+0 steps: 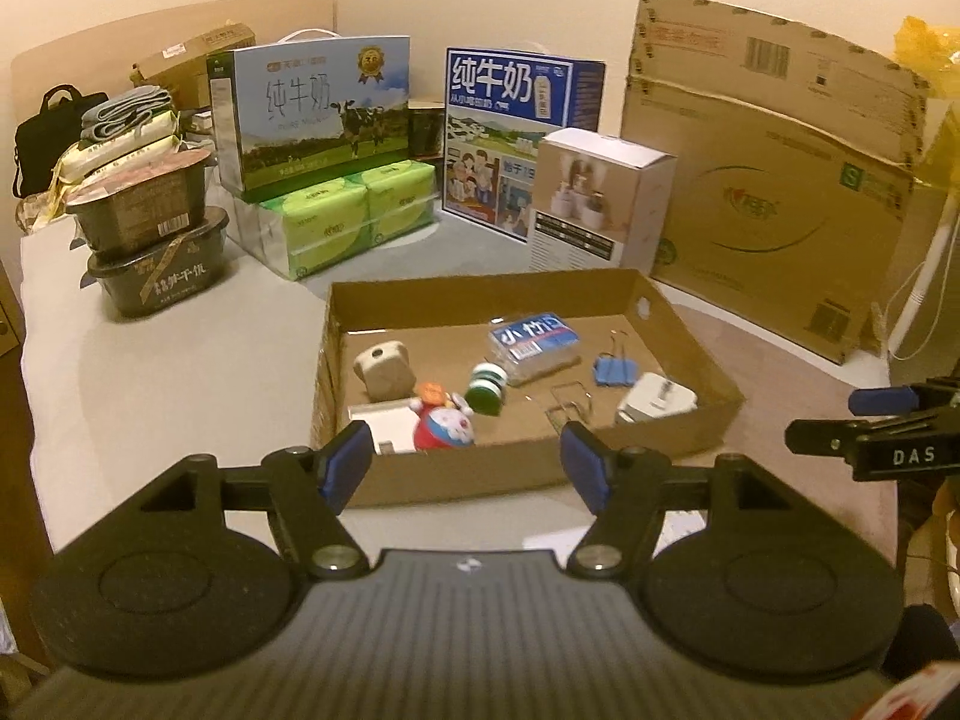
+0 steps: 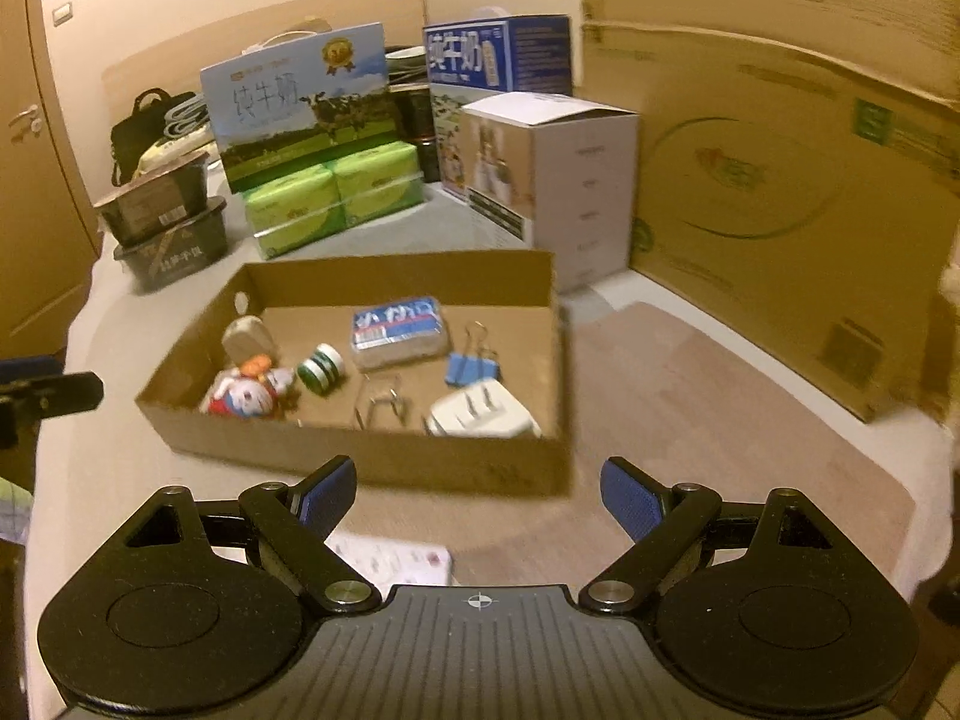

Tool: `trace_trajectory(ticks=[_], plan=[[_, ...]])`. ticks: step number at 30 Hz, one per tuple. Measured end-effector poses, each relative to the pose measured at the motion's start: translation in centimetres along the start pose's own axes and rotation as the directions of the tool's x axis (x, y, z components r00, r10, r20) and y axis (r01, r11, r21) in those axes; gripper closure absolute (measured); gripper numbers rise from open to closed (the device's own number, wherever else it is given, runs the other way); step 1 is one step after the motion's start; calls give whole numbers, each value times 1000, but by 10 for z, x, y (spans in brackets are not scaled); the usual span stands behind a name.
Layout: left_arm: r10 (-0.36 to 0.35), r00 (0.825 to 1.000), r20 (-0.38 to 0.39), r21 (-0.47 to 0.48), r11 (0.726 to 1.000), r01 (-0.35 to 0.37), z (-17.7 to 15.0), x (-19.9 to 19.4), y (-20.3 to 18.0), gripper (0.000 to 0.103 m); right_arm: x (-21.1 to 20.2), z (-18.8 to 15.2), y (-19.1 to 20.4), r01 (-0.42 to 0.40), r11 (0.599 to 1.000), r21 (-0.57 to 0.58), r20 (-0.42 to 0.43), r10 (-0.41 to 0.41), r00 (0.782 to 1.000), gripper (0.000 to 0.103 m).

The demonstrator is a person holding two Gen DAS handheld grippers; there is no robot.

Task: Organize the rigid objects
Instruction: 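Move both tools back toward the remote and hair claw clip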

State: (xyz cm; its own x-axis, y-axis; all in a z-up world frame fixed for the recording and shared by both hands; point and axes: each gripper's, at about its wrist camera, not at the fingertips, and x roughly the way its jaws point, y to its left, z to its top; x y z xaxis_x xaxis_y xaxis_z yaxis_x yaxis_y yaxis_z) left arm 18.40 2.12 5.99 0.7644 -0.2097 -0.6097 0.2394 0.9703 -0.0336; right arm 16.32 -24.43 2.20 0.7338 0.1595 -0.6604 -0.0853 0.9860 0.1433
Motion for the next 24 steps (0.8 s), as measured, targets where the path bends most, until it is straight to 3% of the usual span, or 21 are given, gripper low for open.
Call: trace_trajectory(ticks=[10,24], plan=[[-19,1000,-3,-2,1000,19,-25,-29,-23,34,-51,-33,-13,35,999,24,18,-36,999,15],[-37,999,-19,21,999,37,-48,-45,-41,33,-76,-51,-8,20,999,49,21,-21,1000,15]])
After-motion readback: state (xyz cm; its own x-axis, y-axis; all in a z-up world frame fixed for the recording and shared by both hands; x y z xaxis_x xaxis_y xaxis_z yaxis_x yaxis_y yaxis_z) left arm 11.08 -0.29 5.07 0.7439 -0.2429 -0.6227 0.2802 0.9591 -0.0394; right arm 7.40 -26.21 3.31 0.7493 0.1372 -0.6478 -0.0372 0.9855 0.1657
